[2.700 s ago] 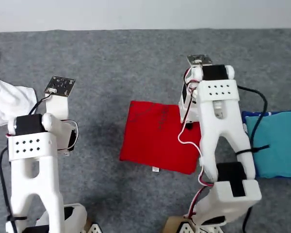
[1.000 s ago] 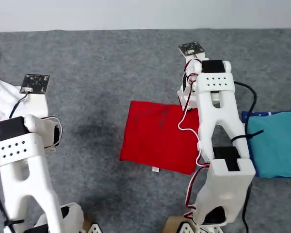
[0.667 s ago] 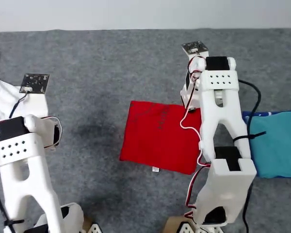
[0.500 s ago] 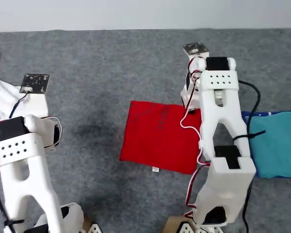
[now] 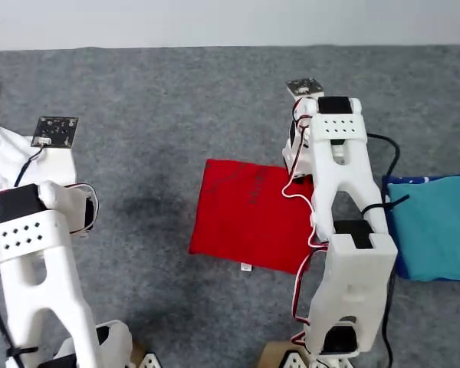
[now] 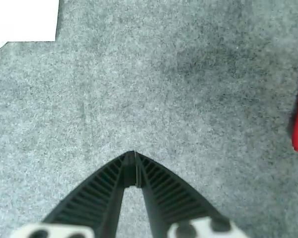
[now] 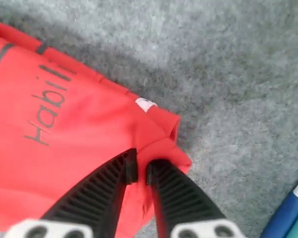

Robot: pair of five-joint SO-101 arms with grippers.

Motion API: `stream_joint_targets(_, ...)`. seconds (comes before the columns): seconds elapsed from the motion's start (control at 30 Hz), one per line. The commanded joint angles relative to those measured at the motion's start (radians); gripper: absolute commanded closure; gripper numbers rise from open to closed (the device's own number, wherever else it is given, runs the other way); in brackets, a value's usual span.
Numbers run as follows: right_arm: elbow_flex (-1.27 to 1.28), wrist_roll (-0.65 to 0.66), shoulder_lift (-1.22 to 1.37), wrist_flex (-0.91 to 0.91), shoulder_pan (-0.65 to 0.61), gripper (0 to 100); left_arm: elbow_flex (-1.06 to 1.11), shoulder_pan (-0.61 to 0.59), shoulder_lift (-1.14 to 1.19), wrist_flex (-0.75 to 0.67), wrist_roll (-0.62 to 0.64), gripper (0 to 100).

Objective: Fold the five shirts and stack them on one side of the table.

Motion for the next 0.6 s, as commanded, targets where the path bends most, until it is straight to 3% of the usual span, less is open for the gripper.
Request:
stream_joint_targets(0.0,-0.055,-0.009,-0.038,-0.013,0.013,98.8,-0.004,-0.003,-0.018,-0.012,-0.005,100)
stream_joint_targets(0.57,-0.114,0.104,-0.058,-0.111,0.013,98.9,0.044,-0.002,-0.018,-0.017,-0.005,100)
